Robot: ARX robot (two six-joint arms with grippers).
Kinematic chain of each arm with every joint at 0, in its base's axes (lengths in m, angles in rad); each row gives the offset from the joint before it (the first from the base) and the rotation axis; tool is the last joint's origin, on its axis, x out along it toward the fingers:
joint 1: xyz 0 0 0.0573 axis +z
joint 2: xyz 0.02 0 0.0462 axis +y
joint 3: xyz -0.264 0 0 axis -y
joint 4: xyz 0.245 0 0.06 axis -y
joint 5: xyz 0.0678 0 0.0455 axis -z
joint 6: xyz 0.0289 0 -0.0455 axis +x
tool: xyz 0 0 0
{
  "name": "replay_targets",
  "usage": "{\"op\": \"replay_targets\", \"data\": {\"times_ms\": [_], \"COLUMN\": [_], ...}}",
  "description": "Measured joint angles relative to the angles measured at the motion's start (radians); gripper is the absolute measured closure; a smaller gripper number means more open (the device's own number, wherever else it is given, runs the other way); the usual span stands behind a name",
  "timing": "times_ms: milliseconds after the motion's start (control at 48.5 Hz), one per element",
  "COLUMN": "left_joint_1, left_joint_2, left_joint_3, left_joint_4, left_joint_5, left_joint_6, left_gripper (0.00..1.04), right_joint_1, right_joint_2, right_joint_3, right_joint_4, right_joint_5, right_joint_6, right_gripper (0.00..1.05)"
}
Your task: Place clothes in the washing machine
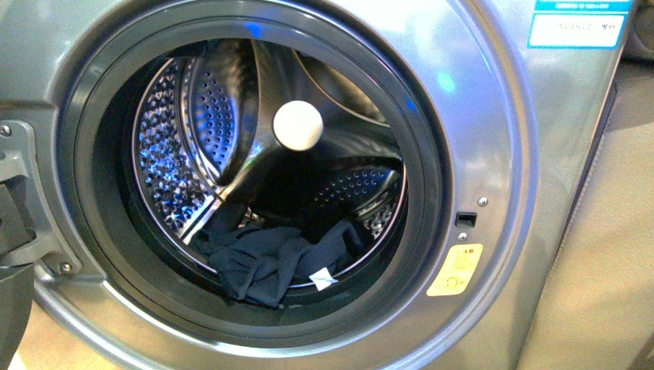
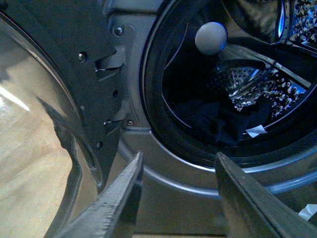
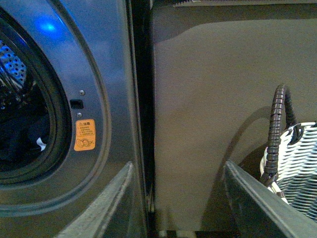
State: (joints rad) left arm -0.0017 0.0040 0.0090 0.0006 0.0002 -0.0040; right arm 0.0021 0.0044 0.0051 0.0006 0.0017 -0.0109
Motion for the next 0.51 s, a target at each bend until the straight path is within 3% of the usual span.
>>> {"op": "replay_targets", "data": {"times_ms": [103,185,247,515], "left_joint_1": [0.0,0.0,0.0,0.0], "left_joint_2": [0.0,0.0,0.0,0.0], "left_joint_3": [0.0,0.0,0.0,0.0], "left_joint_4": [0.0,0.0,0.0,0.0], "left_joint_5": [0.0,0.0,0.0,0.0], "left_joint_6": [0.0,0.0,0.0,0.0], "left_gripper": [0.31,0.17,0.06,0.07], "right_joint_1": [0.0,0.0,0.0,0.0], "right_joint_2": [0.0,0.0,0.0,0.0], "right_joint_3": [0.0,0.0,0.0,0.0], "right_joint_4": [0.0,0.0,0.0,0.0], "right_joint_5": [0.0,0.0,0.0,0.0], "right_joint_6": [0.0,0.0,0.001,0.0], "right_gripper": [0.23,0.09,0.07,0.08]}}
